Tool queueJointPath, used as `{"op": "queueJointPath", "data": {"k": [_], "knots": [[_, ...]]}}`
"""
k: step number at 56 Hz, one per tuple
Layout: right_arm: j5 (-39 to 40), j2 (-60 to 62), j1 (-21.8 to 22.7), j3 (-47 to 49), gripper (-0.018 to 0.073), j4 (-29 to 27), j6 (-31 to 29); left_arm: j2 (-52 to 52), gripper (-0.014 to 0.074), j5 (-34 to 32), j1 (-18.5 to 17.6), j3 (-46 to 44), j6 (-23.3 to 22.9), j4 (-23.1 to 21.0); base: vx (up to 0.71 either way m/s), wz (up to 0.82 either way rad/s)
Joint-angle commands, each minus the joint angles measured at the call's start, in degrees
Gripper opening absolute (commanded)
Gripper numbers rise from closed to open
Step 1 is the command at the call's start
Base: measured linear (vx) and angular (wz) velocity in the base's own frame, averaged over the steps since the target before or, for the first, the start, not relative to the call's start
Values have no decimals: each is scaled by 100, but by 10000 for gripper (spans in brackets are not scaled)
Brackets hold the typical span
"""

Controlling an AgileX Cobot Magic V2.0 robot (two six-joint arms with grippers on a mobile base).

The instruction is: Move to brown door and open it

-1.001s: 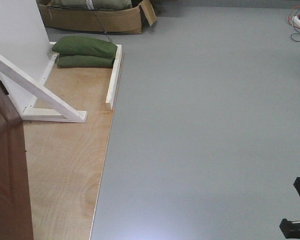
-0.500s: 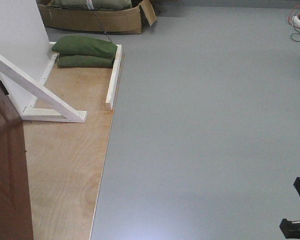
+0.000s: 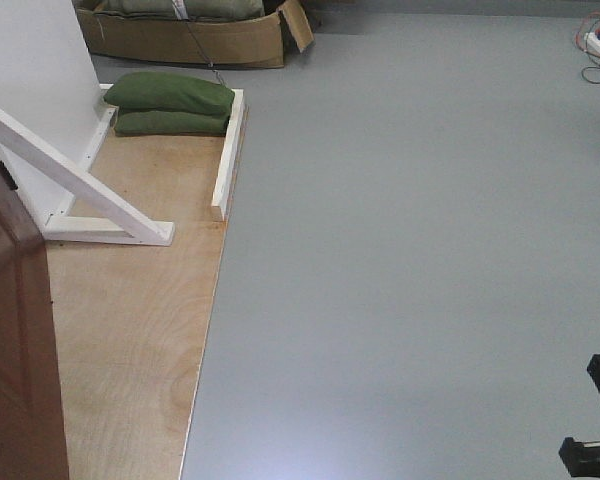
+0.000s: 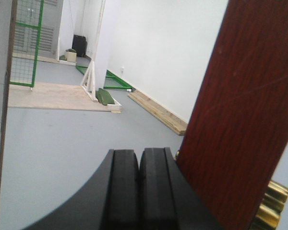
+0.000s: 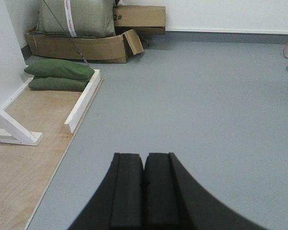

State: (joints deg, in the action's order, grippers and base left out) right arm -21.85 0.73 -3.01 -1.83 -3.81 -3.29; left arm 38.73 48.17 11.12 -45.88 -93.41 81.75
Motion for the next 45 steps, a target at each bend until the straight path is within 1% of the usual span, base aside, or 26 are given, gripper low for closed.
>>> {"op": "queueJointPath", "data": {"k": [1,8,16,20,30,37,45], "knots": [[445,32,-8,-25,0,23,-45,60,146,-501,-19,-158,-75,71,0,0],[445,32,-8,-25,0,23,-45,60,146,-554,-19,-158,-84,63,0,0],[445,32,-8,-25,0,23,-45,192,146,-1108,-19,-158,-88,48,0,0],[445,32,-8,-25,0,23,-45,210,146,-1466,-19,-158,-88,-169,0,0],[445,32,-8,-25,0,23,-45,210,146,-1960,-19,-158,-97,-560,0,0],[445,32,-8,-25,0,23,-45,210,146,-2602,-19,-158,-97,-813,0,0],[472,32,-8,-25,0,23,-45,210,146,-3541,-19,-158,-115,-999,0,0]]}}
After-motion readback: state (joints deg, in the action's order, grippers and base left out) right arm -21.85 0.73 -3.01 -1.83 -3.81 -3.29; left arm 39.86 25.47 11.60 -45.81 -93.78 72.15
